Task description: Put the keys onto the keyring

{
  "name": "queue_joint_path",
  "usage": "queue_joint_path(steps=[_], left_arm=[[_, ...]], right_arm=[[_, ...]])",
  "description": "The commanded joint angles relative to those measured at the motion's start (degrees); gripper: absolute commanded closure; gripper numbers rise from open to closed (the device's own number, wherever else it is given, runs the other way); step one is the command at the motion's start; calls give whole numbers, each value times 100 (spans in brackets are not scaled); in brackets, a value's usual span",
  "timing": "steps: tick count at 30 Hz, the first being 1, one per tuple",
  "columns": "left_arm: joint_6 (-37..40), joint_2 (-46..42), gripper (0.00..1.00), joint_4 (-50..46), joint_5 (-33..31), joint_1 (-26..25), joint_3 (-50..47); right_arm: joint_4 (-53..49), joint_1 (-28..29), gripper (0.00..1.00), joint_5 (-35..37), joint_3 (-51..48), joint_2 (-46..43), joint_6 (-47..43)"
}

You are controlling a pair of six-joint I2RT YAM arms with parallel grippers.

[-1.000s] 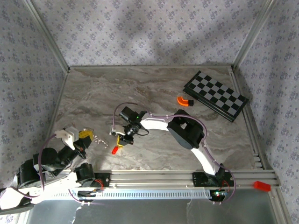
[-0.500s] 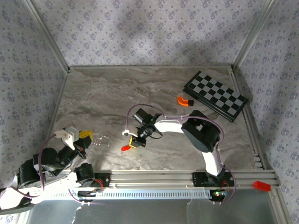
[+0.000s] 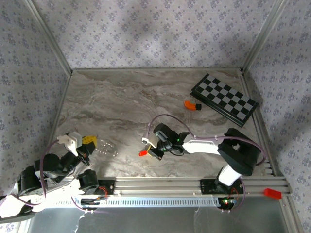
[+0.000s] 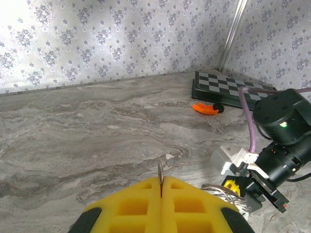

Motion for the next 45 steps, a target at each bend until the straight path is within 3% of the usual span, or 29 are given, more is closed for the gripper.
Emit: queue_joint_path(steps=[1,6,15,19,24,30,35,40,45], left_arm=[[22,-59,100,257,98,13,-13],[26,-16,100,275,127,13,-13],[41,-42,100,325,169,13,-48],[26,-77,100,294,169,13,-20],[26,-75,100,293,169,13,-13],[27,-77,100,290,276,14,-17],[28,-77,100,317,339,14,-16],[27,-73,100,321,363,20,-18],[52,-77,100,394,471,22,-53]], right_arm=[[368,120,100,906,-308,-255,867],[375,288,100,1244,-586,-323,1169],[625,443,97,1072,-960,-545,1602],[-268,541,77,1133,-640,-893,1700],[-2285,341,59,1017,347,-1023,1662],[-4081,39,48,875,1700,-449,1496],[-5081,0,32,688,2489,323,1152],[-5393,-190,27,352,2956,930,924],[-5349,-310,31,77,3093,1417,672]])
